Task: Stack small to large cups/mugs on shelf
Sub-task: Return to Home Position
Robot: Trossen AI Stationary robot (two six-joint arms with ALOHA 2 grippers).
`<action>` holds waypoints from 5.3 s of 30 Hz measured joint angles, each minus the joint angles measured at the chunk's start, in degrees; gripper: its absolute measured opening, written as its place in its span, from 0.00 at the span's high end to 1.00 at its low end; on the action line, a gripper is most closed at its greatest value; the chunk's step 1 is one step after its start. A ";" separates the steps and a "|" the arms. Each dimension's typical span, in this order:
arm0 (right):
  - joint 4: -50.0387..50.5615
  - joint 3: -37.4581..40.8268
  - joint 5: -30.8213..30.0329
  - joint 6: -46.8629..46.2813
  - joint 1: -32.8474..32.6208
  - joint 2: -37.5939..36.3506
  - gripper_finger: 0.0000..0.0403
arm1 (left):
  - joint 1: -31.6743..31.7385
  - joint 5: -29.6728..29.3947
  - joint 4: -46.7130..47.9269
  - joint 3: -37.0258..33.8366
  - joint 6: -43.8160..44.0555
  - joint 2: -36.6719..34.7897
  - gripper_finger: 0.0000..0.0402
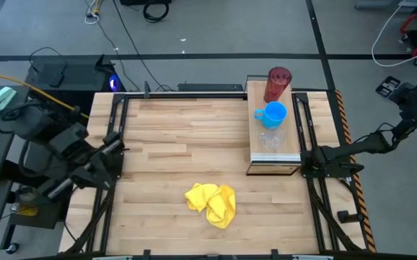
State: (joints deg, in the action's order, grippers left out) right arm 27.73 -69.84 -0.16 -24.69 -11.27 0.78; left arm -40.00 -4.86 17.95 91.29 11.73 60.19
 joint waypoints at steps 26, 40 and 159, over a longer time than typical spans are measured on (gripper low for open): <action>4.72 -1.14 -11.85 8.21 -8.55 -0.59 0.79 | 0.08 5.58 -17.18 -48.40 -8.27 -50.20 0.93; -4.77 10.61 -14.52 13.56 -11.06 -0.63 0.79 | 0.08 5.57 -17.49 -53.86 -8.55 -56.44 0.90; -61.29 58.51 -21.11 31.87 53.39 5.00 0.79 | 0.06 5.60 -16.81 -62.88 -7.29 -56.48 0.90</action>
State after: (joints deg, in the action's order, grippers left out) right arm -33.56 -11.33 -21.28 7.18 42.13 5.78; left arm -39.94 0.74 1.15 28.41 4.44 3.70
